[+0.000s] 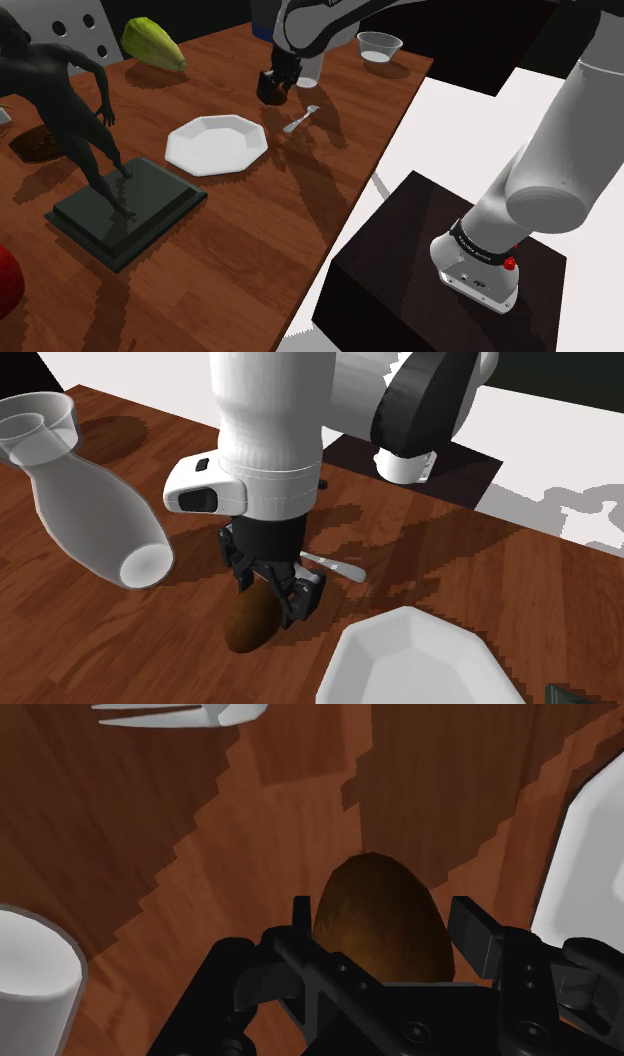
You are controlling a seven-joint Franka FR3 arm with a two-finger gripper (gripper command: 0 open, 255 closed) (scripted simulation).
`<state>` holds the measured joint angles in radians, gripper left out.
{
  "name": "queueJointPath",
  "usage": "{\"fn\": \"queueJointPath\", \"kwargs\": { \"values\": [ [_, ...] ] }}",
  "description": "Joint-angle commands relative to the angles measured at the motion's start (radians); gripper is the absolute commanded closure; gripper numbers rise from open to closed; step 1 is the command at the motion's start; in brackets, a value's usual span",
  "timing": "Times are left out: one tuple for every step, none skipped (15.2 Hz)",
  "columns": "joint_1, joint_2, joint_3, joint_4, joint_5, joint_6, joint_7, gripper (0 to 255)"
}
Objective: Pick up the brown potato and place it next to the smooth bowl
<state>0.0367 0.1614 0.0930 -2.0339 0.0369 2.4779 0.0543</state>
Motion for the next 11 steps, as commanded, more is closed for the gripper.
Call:
{"fn": "queueJointPath", "kwargs": {
  "values": [
    [0.000, -0.015, 0.000, 0.011, 0.001, -0.025, 0.001, 255],
    [0.000, -0.021, 0.000, 0.017, 0.001, -0.038, 0.001, 255],
    [-0.001, -0.027, 0.000, 0.023, 0.001, -0.050, 0.001, 255],
    [-0.001, -0.032, 0.000, 0.030, 0.001, -0.063, 0.001, 255],
    [-0.001, -0.038, 0.000, 0.037, 0.002, -0.075, 0.001, 255],
    [-0.001, -0.043, 0.000, 0.045, 0.002, -0.088, 0.002, 255],
    [-0.001, -0.048, 0.000, 0.052, 0.002, -0.100, 0.002, 255],
    [-0.001, -0.053, 0.000, 0.060, 0.002, -0.113, 0.002, 255],
    [-0.001, -0.058, 0.000, 0.068, 0.002, -0.125, 0.002, 255],
    [-0.002, -0.062, 0.000, 0.076, 0.003, -0.138, 0.003, 255],
    [-0.002, -0.066, 0.000, 0.084, 0.003, -0.151, 0.003, 255]
  ]
}}
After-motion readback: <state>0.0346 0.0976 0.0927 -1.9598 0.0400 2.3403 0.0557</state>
